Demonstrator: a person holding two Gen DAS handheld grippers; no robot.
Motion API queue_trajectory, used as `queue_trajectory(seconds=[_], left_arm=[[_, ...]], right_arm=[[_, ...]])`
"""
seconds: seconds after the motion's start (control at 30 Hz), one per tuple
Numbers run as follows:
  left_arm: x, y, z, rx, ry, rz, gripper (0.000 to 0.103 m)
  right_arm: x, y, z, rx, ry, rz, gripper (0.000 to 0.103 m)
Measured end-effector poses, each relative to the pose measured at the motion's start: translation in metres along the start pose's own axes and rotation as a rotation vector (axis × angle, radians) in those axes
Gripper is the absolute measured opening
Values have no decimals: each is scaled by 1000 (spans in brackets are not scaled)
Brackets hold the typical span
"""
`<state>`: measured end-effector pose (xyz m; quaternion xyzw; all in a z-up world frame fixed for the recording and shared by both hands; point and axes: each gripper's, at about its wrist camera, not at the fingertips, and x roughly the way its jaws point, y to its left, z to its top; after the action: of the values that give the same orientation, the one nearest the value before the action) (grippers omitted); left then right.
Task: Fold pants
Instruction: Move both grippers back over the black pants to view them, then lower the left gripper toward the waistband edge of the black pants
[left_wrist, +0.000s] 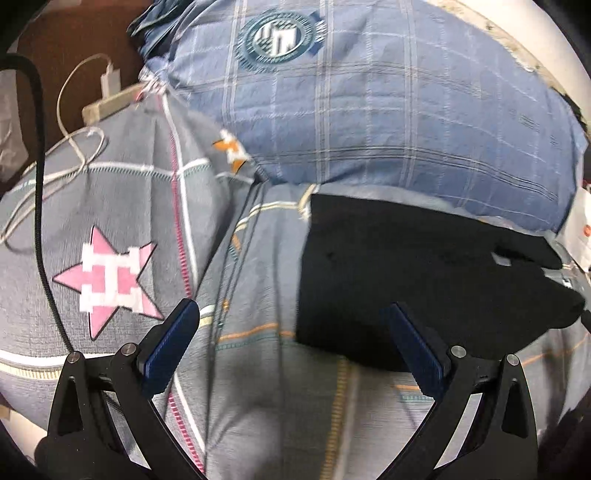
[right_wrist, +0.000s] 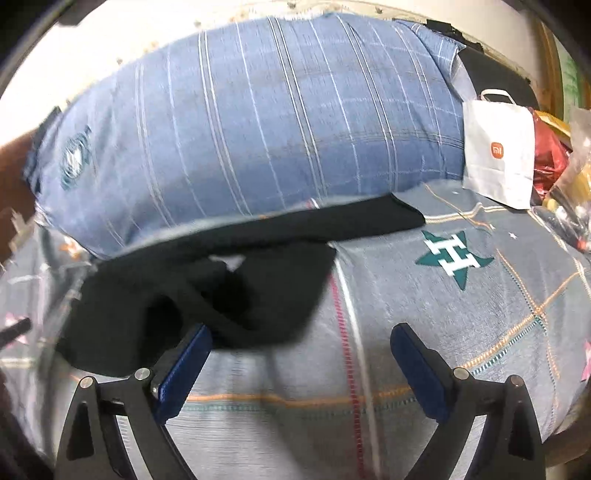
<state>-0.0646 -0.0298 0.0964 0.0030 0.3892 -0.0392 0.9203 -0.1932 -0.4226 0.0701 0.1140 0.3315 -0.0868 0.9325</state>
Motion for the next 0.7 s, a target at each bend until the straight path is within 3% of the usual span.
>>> queue_trajectory(seconds=[0.17, 0.7], left_arm=[[-6, -12, -3, 7, 27, -41, 102], [6, -14, -19, -31, 71, -59, 102]], right_arm=[[-8, 14, 4, -46, -21, 17, 97], [-3, 10, -4, -20, 6, 15, 97]])
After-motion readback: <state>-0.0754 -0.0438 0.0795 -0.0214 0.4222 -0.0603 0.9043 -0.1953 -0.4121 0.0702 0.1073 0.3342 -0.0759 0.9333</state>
